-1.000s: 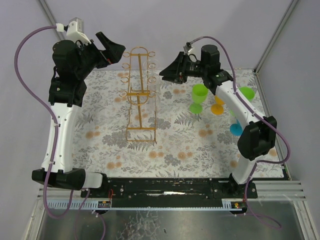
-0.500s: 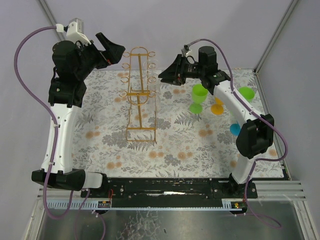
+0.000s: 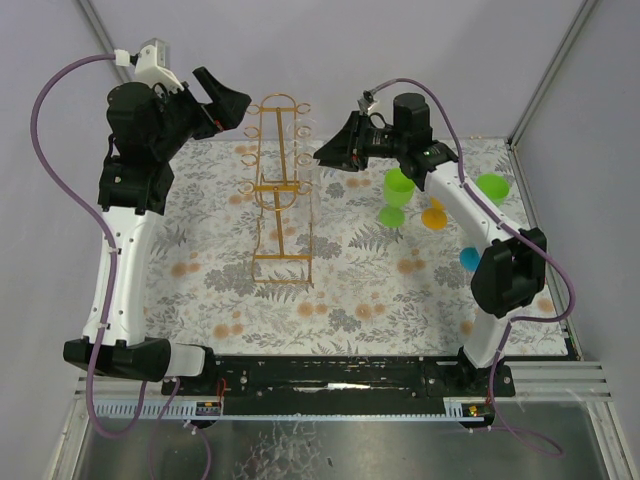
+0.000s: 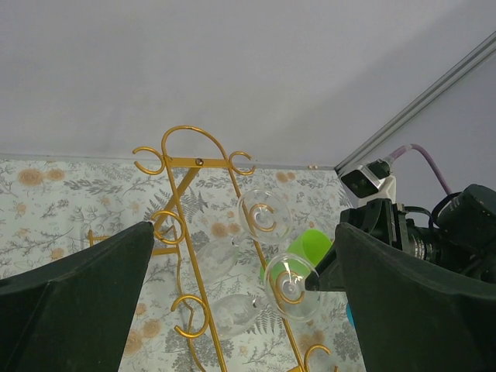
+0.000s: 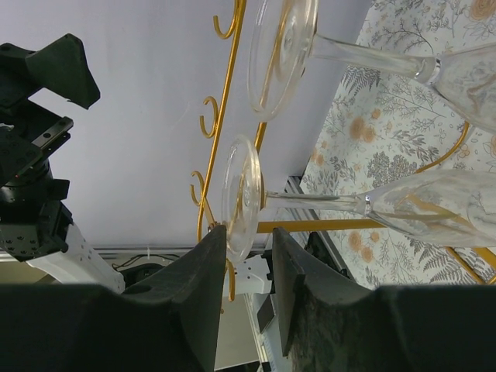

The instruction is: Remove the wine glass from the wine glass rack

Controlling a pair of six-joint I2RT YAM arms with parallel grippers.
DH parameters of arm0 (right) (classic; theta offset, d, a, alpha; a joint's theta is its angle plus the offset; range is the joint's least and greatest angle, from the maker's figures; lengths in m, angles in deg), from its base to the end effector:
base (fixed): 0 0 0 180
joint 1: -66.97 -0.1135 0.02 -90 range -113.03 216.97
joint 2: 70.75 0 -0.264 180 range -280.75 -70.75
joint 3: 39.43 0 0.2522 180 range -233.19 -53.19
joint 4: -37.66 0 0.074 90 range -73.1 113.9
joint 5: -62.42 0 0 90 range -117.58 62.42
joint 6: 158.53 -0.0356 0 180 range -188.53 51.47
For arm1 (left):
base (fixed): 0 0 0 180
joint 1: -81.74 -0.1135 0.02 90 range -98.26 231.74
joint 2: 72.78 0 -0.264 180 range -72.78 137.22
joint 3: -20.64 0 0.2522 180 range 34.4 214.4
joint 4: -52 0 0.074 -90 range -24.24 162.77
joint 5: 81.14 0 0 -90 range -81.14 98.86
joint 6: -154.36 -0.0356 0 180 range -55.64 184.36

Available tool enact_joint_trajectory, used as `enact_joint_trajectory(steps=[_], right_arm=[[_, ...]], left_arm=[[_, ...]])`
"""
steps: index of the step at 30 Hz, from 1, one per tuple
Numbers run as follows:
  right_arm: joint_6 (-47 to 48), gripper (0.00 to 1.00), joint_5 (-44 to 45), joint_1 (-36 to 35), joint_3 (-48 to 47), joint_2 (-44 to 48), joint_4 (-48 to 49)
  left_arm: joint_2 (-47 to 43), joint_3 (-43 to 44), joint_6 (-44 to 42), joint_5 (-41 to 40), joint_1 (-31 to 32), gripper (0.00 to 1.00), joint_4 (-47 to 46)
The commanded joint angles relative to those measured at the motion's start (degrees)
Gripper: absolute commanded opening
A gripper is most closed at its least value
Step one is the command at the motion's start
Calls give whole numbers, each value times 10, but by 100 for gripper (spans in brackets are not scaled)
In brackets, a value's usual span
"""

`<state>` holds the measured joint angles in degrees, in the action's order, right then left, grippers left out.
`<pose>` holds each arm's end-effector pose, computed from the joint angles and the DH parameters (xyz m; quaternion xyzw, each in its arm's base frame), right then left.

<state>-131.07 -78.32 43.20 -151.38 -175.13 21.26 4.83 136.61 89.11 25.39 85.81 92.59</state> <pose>0.3833 0.1989 0.3876 -0.0352 0.7398 0.6394 0.2063 0.2678 -0.0292 0.5237 -0.0300 0.7195 -0.2711 0.6386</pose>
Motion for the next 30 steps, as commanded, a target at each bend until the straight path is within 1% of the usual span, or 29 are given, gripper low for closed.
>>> enact_joint_trajectory(steps=[1, 5, 11, 13, 18, 19, 30], right_arm=[[-12, 36, -29, -8, -29, -9, 27], [-22, 31, -31, -8, -31, -14, 38], [-39, 28, -35, -9, -30, -21, 59], [-47, 23, -37, -10, -27, -21, 71], [-54, 2, -37, -10, -22, -14, 83], [-55, 0, -36, -10, -21, -13, 83], [-61, 0, -25, -10, -7, 20, 87]], left_arm=[[-10, -6, -10, -4, -1, 100, -5], [-11, -11, -11, -4, -1, 100, -6], [-15, -19, -13, -4, 0, 100, -9], [-16, -22, -15, -3, -1, 100, -11], [-18, -27, -17, -3, -1, 100, -11], [-18, -27, -17, -3, -1, 100, -11], [-21, -28, -9, -1, -1, 100, -9]])
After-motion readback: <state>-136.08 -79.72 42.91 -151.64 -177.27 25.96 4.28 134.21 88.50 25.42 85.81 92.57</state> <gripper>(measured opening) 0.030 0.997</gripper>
